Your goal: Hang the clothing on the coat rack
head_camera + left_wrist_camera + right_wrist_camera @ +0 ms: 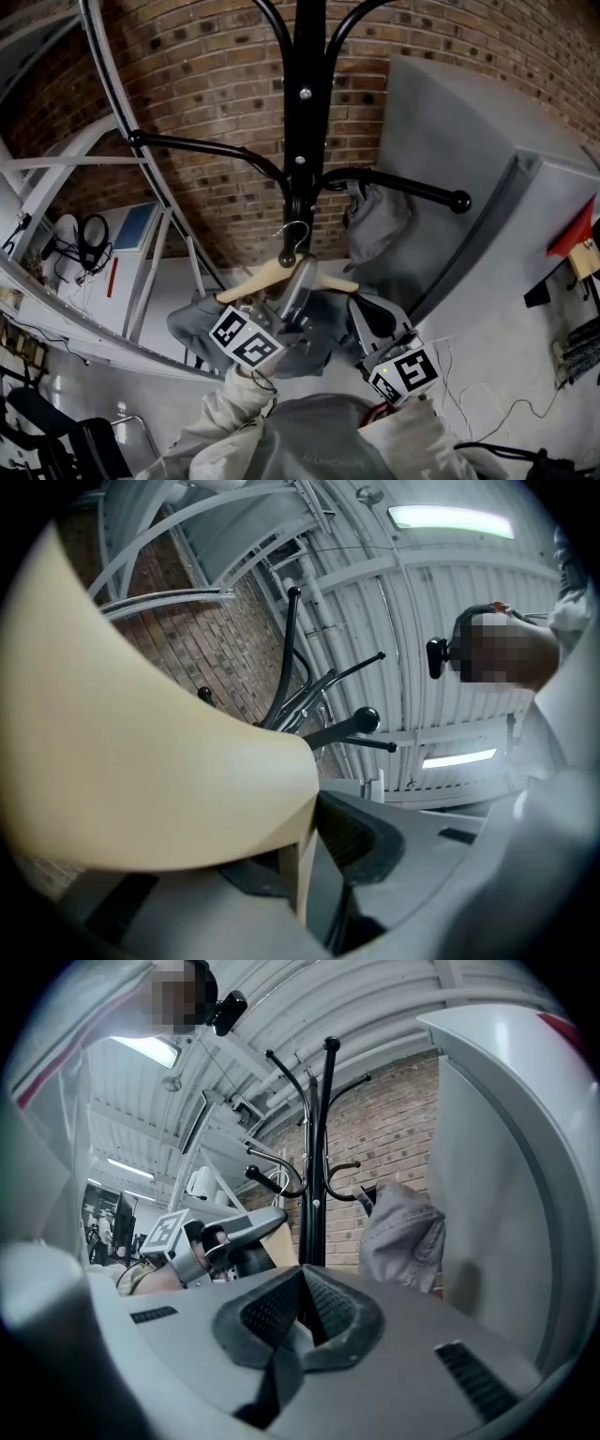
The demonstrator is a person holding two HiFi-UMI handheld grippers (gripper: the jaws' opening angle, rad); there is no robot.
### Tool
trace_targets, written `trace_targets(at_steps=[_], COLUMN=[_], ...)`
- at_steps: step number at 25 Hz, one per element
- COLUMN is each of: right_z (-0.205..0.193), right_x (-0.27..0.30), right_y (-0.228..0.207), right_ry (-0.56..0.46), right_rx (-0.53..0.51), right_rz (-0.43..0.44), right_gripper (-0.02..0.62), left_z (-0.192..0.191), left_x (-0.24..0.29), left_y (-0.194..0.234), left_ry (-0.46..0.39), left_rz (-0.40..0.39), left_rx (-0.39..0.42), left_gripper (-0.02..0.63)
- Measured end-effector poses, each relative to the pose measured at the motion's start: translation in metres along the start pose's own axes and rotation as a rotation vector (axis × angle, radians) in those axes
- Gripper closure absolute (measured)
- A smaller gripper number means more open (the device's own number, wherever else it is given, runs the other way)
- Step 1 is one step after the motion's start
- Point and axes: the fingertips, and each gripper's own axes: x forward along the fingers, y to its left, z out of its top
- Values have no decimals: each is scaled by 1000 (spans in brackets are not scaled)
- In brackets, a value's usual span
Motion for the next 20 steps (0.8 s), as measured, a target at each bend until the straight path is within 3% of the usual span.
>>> trace_targets(at_steps=[20], right_z=[-19], right_x=[-3], right_y=[-3], right_ry=[53], right_rx=[42], right_rz=[74], right_gripper=[574], left_z=[-21], left_x=[-5], left_y=[25], left_ry=[-3], left_rz=[84], left_rx=[-23], left_gripper=[518])
